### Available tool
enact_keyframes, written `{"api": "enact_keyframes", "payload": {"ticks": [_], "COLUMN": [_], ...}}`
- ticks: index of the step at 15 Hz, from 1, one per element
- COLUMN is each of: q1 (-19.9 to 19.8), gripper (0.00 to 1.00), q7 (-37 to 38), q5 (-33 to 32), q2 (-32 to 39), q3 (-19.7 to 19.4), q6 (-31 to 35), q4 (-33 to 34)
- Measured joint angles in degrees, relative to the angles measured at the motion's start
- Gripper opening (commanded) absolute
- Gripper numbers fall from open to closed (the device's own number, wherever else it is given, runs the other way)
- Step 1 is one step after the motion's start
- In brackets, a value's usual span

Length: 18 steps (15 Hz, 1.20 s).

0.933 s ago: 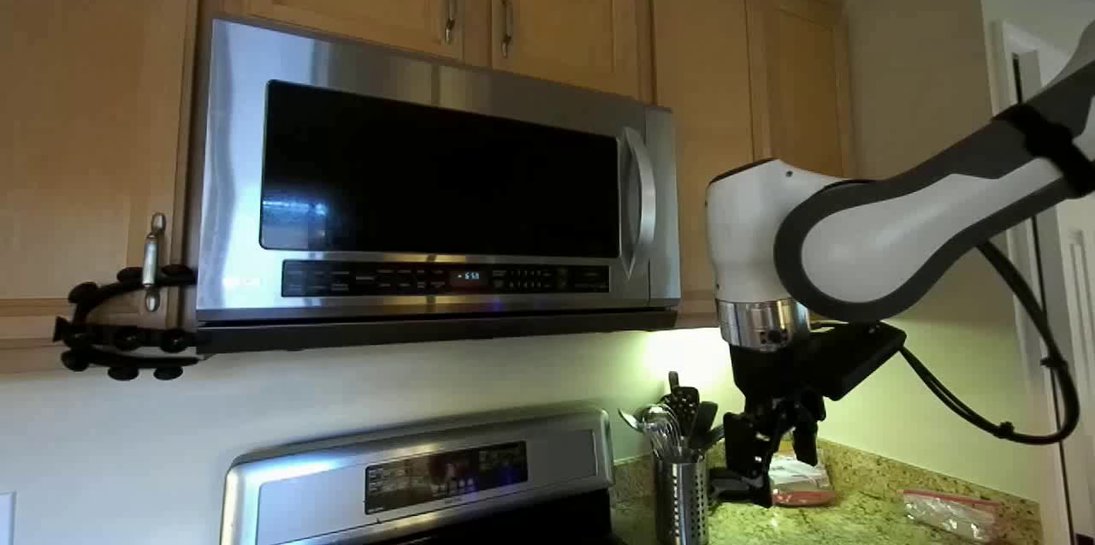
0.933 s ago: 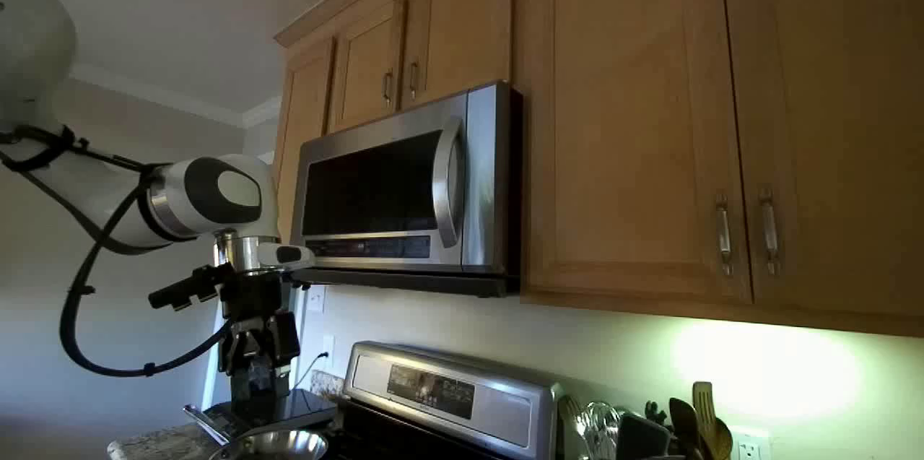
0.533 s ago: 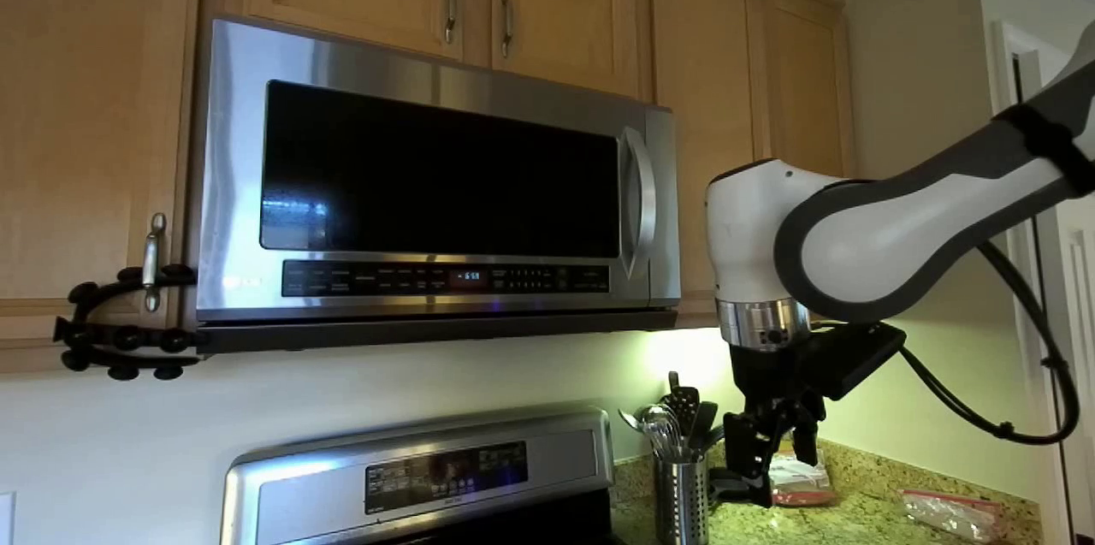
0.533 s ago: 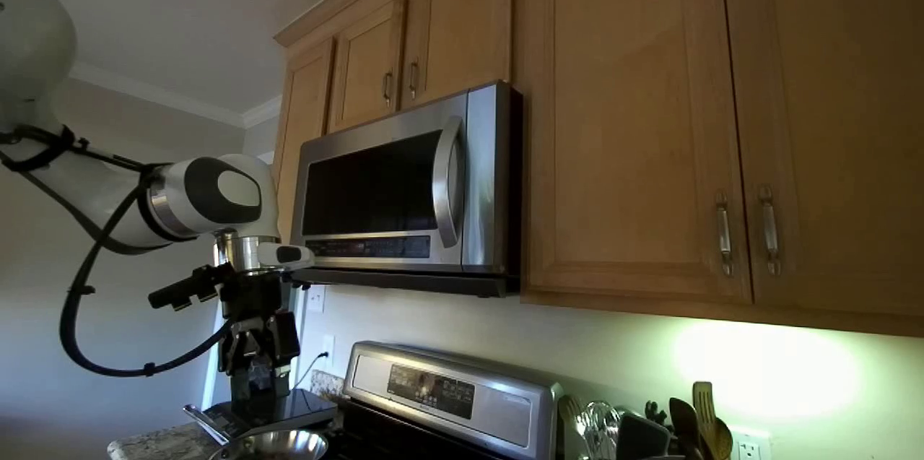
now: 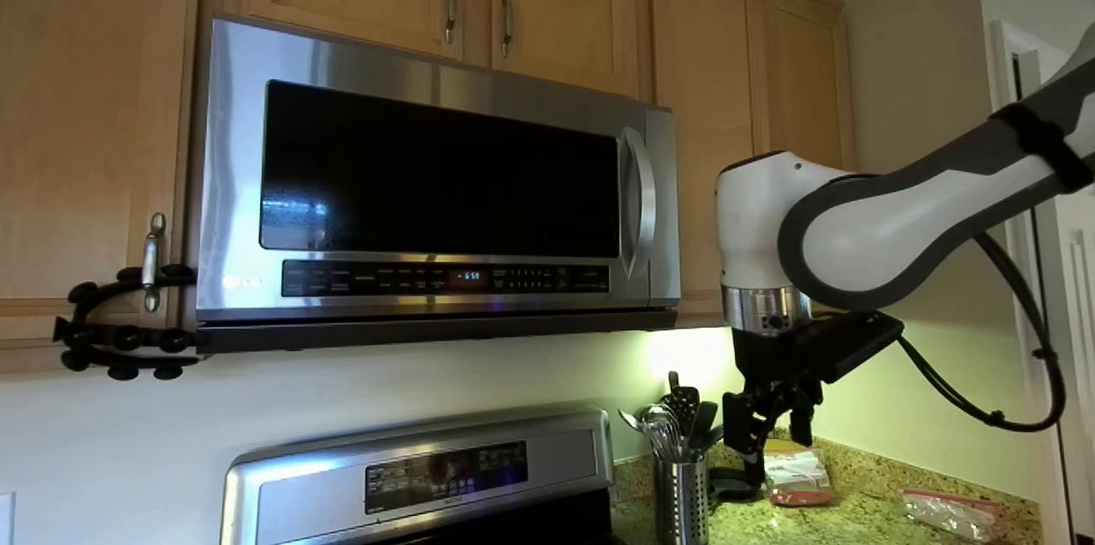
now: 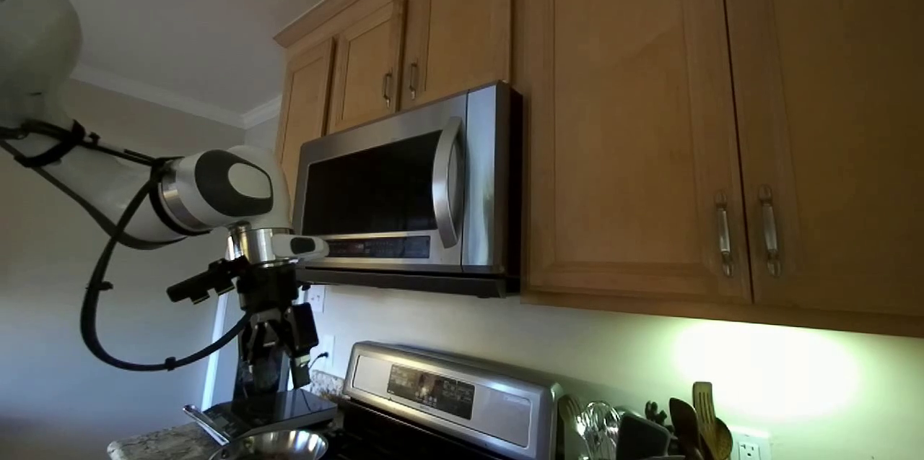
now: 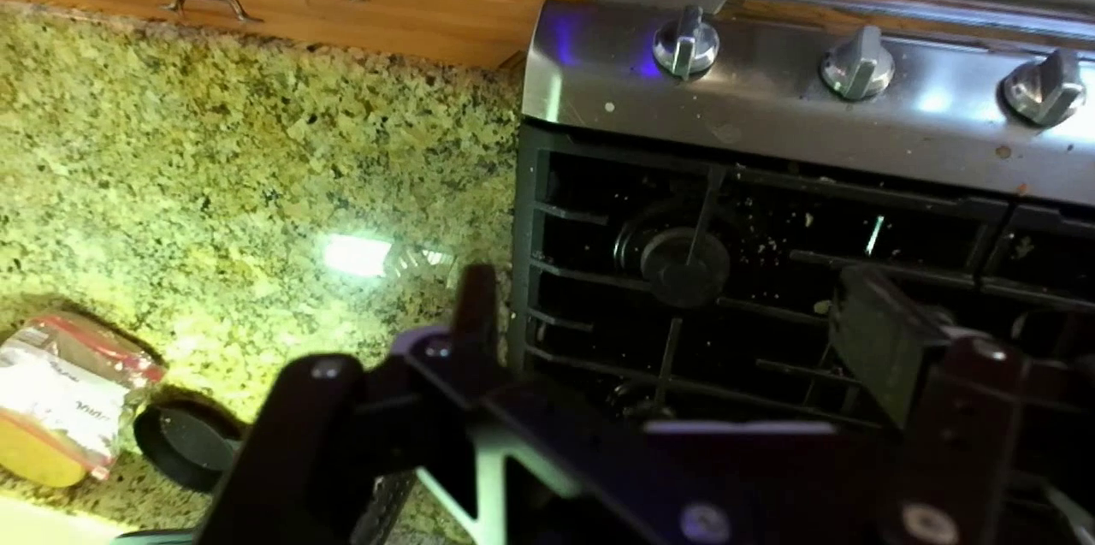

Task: Open the microwave door

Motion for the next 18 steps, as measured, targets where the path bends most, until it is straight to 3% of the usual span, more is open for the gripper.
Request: {"api": "enact_keyframes", "payload": {"ticks": [11,18], "q1": [-5.2,-5.8], "gripper": [1.0,1.0], "q7": [0.1,0.1], "q5": [-2.2,-2.4], "q2": [-2.0,0.2], "q3": [-5.1,-5.0], "q6": [12.1,13.0], "q4": [8.5,11.1]}}
